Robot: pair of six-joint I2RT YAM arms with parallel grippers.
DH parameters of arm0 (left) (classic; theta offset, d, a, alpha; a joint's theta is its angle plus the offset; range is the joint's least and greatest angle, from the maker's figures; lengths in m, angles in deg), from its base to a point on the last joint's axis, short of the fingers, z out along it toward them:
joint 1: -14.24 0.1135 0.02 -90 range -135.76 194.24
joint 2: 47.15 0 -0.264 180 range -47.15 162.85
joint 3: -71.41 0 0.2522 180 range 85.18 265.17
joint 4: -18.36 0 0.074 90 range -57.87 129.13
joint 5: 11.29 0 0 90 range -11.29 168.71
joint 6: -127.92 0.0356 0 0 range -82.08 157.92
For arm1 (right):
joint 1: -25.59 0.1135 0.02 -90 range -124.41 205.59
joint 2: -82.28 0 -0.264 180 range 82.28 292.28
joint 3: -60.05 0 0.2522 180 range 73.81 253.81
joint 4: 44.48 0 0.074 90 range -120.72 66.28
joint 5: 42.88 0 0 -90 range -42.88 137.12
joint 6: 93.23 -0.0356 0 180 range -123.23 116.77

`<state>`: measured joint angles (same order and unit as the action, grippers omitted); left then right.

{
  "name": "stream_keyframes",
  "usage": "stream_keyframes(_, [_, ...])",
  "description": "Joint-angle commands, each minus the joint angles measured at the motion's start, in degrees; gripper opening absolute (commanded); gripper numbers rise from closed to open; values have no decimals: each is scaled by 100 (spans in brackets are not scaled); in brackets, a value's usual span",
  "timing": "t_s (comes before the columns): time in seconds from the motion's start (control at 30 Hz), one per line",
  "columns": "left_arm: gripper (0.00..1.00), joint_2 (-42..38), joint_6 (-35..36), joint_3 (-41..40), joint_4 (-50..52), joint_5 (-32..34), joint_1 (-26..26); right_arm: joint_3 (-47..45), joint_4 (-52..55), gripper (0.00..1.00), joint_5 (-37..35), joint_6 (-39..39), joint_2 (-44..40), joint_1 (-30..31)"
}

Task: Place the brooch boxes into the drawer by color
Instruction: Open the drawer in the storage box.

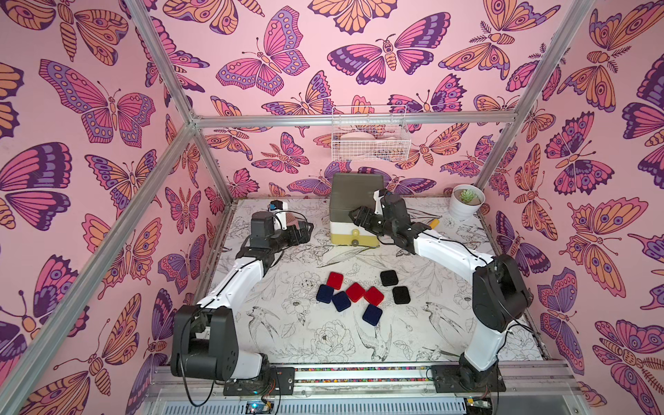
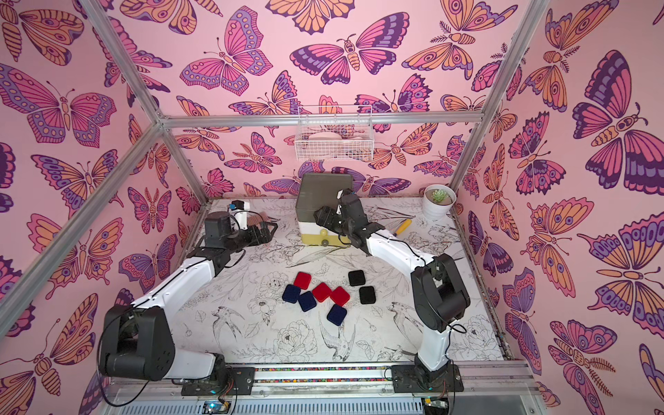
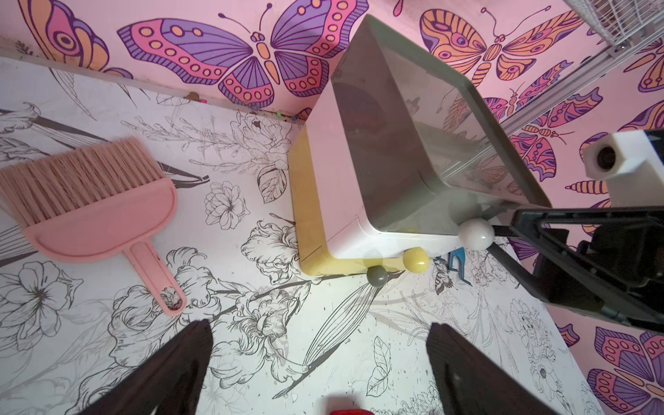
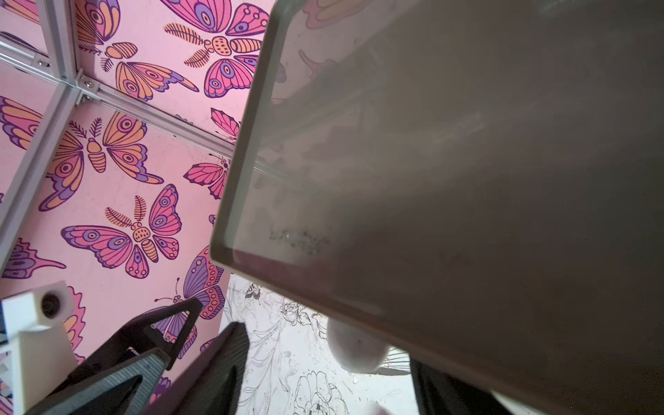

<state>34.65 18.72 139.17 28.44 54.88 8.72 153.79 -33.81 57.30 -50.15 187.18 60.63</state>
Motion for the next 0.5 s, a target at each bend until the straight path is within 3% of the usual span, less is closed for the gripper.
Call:
stream_keyframes(0.0, [100,-141,-57,-143,122,-114,33,205,-236,72,-81,-143,195,8])
stream_keyframes(0.47, [100,-136,-81,-170,123,-91,54,197,-418,58,-236,-266,303,7])
